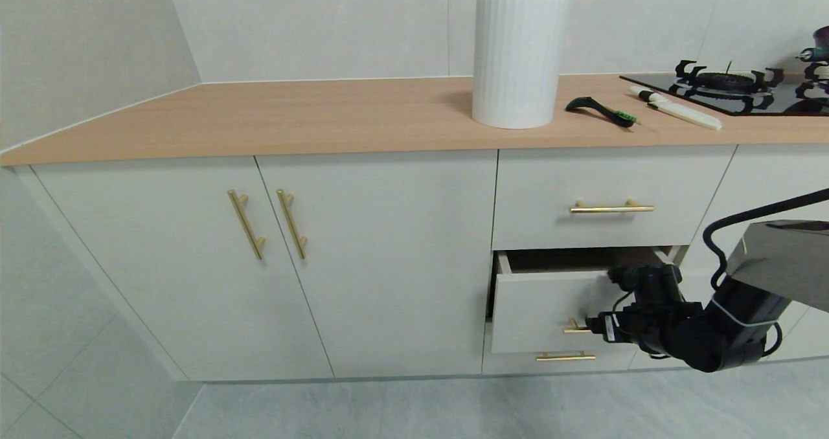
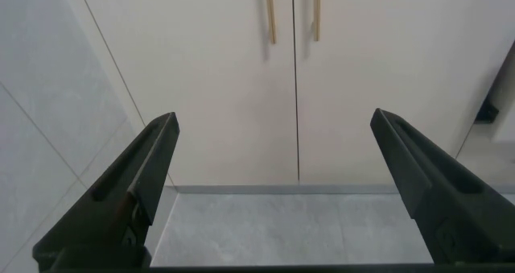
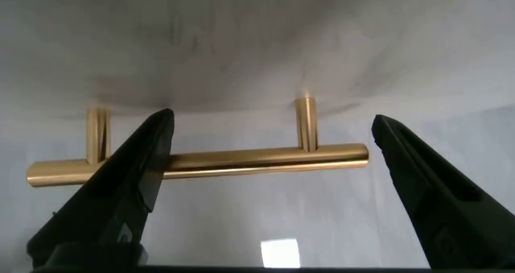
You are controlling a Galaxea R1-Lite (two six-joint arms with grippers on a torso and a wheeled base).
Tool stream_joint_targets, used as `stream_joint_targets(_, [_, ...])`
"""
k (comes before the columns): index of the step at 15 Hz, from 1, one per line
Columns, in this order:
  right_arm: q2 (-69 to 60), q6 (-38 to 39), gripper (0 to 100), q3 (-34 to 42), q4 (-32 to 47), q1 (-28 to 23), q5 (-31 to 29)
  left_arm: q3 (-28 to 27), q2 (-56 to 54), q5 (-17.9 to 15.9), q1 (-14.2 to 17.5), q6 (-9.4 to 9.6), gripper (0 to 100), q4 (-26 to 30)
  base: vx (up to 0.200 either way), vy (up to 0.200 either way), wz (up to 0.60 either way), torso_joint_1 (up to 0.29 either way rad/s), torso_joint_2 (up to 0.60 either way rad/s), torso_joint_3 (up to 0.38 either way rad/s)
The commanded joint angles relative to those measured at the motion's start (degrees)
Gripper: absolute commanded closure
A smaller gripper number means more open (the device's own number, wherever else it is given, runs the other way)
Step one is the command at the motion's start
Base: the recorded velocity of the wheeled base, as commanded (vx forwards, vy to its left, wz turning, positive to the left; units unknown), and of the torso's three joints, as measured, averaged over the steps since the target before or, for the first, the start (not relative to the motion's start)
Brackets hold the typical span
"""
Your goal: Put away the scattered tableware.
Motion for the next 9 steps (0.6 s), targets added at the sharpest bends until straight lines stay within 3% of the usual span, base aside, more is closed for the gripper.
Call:
stream_joint_targets(1, [-20.55, -0.18, 0, 4.39, 15.12, 0.42, 3.83, 0.00, 0.02, 0.02, 0.01, 0.01, 0, -0.04, 0.000, 0.000, 0.00, 0.000, 0.00, 0.000])
stream_joint_targets(3, [-34.00, -0.18, 0, 2.46, 29.27, 0.42, 7.87, 0.00, 0.02, 0.02, 0.01, 0.01, 0, -0.04, 0.000, 0.000, 0.00, 0.000, 0.00, 0.000])
stream_joint_targets(5, [-42.00, -0.09, 0, -0.53, 38.23, 0.68, 9.81, 0.00, 0.02, 0.02, 0.01, 0.01, 0, -0.04, 0.000, 0.000, 0.00, 0.000, 0.00, 0.000])
stream_joint_targets(9, [-42.43, 0.35, 0, -1.23, 38.67, 1.56, 9.98, 0.00, 0.02, 0.02, 0.01, 0.01, 0, -0.04, 0.000, 0.000, 0.00, 0.000, 0.00, 0.000])
